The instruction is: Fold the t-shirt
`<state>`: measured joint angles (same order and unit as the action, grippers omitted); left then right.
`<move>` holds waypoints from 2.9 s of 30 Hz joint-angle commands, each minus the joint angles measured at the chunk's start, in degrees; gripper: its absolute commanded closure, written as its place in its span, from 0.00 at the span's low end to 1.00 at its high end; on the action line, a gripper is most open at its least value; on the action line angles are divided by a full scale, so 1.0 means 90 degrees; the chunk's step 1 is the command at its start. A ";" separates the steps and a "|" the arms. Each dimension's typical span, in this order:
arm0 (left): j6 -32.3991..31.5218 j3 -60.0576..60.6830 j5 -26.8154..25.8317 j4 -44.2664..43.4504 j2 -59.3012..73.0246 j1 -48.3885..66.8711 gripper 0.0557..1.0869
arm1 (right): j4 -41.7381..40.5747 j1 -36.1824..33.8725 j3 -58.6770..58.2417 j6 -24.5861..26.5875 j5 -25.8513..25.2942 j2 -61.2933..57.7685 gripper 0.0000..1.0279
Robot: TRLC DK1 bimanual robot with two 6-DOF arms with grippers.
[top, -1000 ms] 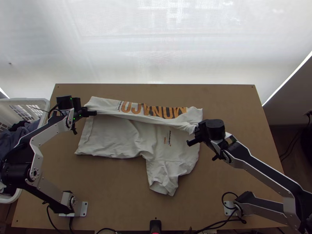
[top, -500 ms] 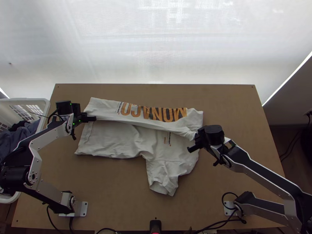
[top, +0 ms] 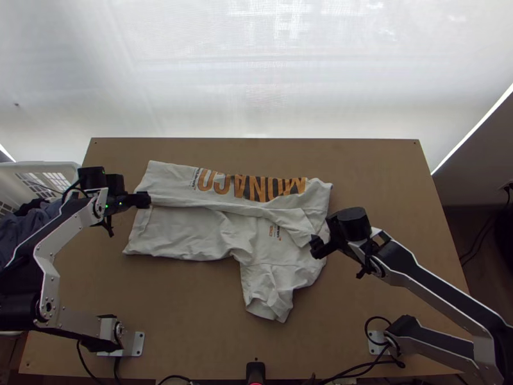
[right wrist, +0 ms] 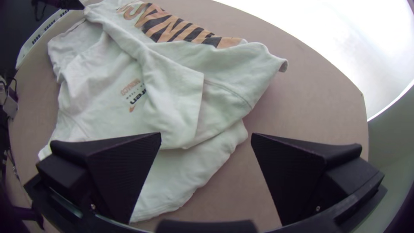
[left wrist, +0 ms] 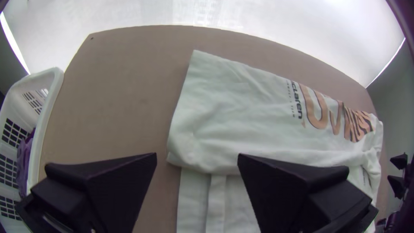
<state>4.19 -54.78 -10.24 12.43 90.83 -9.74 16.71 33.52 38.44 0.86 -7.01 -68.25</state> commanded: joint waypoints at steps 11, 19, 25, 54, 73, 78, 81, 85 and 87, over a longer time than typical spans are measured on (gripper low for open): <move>0.2142 0.0579 -0.0698 0.4655 -0.1049 -0.0598 0.05 | 0.1835 0.0485 0.0163 -0.0418 0.0564 0.1411 0.03; 0.2318 0.0921 -0.0337 0.4342 -0.1225 -0.0598 0.06 | 0.1952 0.0651 0.0202 -0.0477 0.0671 0.1460 0.03; 0.2318 0.1156 -0.0073 0.3571 -0.1205 -0.0588 0.22 | 0.2089 0.0719 0.0231 -0.0487 0.0720 0.1519 0.03; 0.1351 0.0159 -0.0249 0.3961 -0.2123 0.0437 0.96 | 0.2196 0.2164 0.0085 -0.0369 0.1286 0.0933 0.04; 0.1107 -0.0368 -0.0171 0.4059 -0.1977 0.0516 0.96 | 0.1229 0.4059 0.0388 -0.0438 0.1784 -0.0903 0.05; 0.1107 -0.0436 -0.0161 0.4088 -0.1986 0.0467 0.96 | 0.1024 0.4069 0.0349 -0.0428 0.1765 -0.1206 0.07; 0.1107 -0.0446 -0.0171 0.4098 -0.1986 0.0467 0.96 | 0.0878 0.4069 0.0261 -0.0457 0.1638 -0.1313 0.10; 0.1107 -0.0446 -0.0171 0.4127 -0.1996 0.0467 0.96 | 0.0751 0.4020 0.0153 -0.0487 0.1433 -0.1352 0.29; 0.1127 -0.0456 -0.0161 0.4127 -0.1996 0.0457 0.96 | 0.0751 0.3981 0.0124 -0.0487 0.1315 -0.1343 0.41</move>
<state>14.11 -58.59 -11.77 49.52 72.95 -5.45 24.88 69.58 40.58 -3.25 7.25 -79.00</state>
